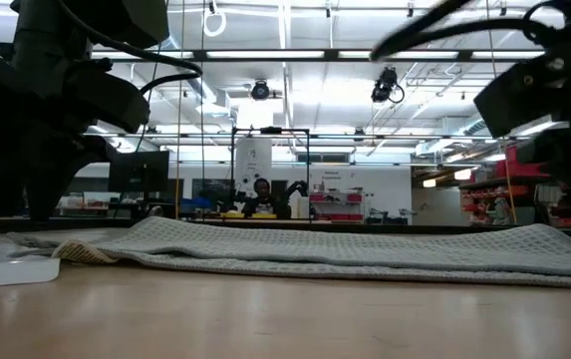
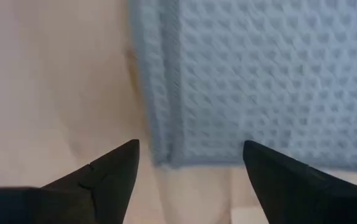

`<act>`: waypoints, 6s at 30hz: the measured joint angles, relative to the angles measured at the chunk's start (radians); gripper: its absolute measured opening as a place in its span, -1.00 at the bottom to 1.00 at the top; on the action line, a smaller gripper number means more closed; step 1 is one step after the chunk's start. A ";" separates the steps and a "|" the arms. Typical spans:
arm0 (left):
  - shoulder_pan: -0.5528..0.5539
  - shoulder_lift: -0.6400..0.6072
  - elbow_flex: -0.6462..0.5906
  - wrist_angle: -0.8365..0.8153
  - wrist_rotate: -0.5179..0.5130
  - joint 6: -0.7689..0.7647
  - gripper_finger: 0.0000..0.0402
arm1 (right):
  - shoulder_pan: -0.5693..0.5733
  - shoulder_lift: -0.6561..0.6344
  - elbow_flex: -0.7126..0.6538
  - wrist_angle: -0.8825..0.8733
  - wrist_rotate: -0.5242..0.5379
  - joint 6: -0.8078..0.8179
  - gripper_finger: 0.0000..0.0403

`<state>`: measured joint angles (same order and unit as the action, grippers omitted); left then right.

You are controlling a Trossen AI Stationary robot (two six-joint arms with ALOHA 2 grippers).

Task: Fold microfiber towels
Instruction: Fold the gray towel

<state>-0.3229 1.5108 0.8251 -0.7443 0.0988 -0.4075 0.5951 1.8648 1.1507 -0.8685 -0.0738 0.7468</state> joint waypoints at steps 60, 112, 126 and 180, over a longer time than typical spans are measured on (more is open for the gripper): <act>0.344 0.026 0.162 -0.036 0.058 0.431 -0.09 | -0.327 -0.007 0.145 -0.425 0.156 -0.453 0.36; 0.438 0.161 0.152 0.092 0.169 0.496 -0.08 | -0.433 -0.006 -0.035 -0.194 0.015 -0.577 0.32; 0.455 0.243 0.158 0.103 0.145 0.504 -0.08 | -0.433 -0.007 -0.035 -0.167 0.012 -0.590 0.33; 0.396 0.203 0.084 0.145 -0.030 0.467 -0.09 | -0.429 -0.007 -0.035 -0.226 0.122 -0.499 0.36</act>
<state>0.0727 1.7138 0.9089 -0.5994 0.0689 0.0593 0.1658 1.8580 1.1160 -1.0946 0.0480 0.2479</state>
